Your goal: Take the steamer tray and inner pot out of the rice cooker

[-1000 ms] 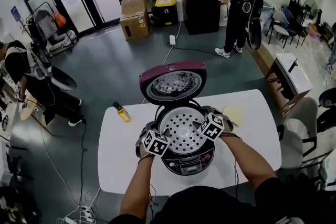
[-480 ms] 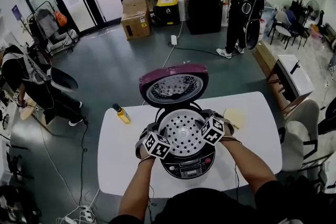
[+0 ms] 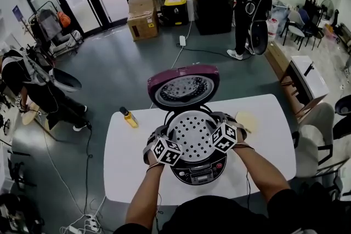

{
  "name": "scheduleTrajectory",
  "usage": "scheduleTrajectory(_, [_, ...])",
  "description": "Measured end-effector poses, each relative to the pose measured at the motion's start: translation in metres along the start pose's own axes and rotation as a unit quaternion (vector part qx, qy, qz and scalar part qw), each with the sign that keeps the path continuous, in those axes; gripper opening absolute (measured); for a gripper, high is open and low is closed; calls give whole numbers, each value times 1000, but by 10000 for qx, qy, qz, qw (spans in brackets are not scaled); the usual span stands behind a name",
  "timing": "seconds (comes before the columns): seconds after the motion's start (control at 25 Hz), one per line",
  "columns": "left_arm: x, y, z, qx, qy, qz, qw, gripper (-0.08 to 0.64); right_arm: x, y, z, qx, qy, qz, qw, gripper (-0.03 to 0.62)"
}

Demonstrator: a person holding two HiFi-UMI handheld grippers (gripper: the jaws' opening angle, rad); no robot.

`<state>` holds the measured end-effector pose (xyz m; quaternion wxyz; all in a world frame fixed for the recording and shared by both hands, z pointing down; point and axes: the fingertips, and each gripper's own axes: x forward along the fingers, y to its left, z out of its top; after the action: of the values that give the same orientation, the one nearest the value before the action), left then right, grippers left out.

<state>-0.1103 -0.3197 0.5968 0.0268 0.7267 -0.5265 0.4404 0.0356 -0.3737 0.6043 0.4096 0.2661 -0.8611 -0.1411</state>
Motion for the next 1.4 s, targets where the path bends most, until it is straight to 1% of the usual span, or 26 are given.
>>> scheduleTrajectory(0.28, [-23, 12, 23, 1, -341, 284, 9990, 91, -26, -18, 19, -94, -293, -373, 9988, 91])
scheduleTrajectory(0.48, [-55, 33, 43, 43, -611, 571, 9965, 89, -52, -32, 51, -226, -595, -662, 9958, 91])
scheduleTrajectory(0.6, [-77, 43, 45, 4, -729, 766, 9944, 87, -65, -33, 70, -300, -791, -723, 9938, 91])
scheduleTrajectory(0.68, [-91, 52, 42, -22, -777, 884, 9930, 86, -70, -29, 86, -356, -949, -688, 9925, 91])
scheduleTrajectory(0.84, [-122, 71, 21, -106, -799, 1049, 9912, 87, -79, -11, 123, -523, -1248, -585, 9891, 92])
scheduleTrajectory(0.96, [-142, 88, 0, -253, -757, 1170, 9899, 81, -82, 9, 151, -633, -1394, -539, 9867, 92])
scheduleTrajectory(1.2, [-168, 119, -51, -524, -570, 1383, 9874, 78, -66, 47, 203, -832, -1515, -321, 9844, 92])
scheduleTrajectory(1.4, [-184, 135, -104, -792, -320, 1497, 9850, 77, -44, 88, 235, -1172, -1557, -68, 9808, 94])
